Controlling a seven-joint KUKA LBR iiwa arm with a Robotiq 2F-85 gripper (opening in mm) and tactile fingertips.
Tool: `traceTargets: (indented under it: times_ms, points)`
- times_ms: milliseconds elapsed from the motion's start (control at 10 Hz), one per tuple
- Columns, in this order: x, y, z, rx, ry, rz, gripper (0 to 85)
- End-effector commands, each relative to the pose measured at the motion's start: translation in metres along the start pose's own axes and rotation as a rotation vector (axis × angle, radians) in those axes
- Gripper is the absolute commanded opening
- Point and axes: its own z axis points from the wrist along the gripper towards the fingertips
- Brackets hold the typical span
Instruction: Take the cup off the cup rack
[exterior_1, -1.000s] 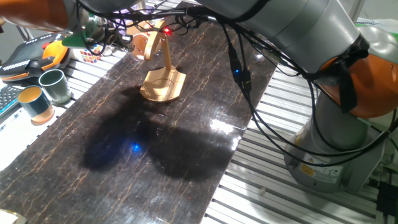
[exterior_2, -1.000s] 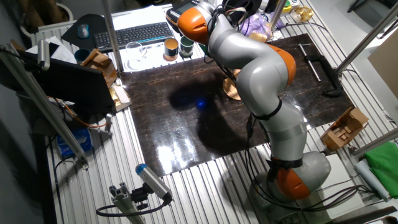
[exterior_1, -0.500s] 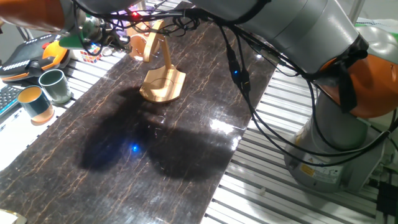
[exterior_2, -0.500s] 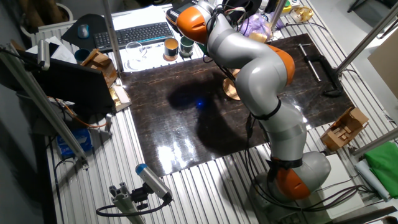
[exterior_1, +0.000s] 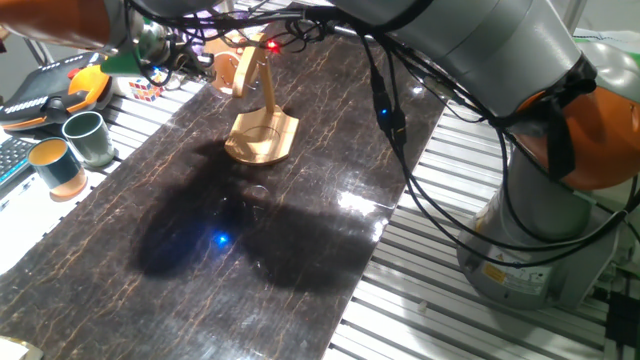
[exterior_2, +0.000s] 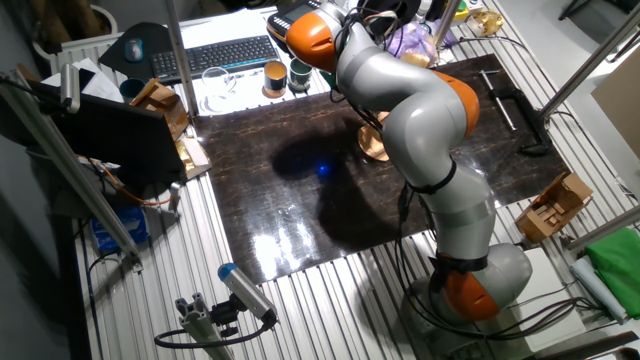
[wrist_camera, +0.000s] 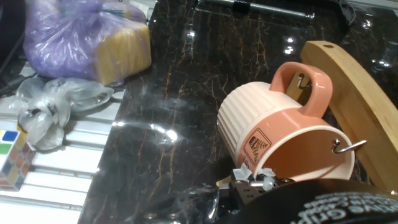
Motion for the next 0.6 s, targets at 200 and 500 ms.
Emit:
traceTargets:
  times_ms: [200,500]
  points:
    - [0.0005,0.0024,0.0019,-0.013,-0.004,-0.018,1.0]
    - [0.003,0.0075,0.0041,-0.012,0.003,-0.021,1.0]
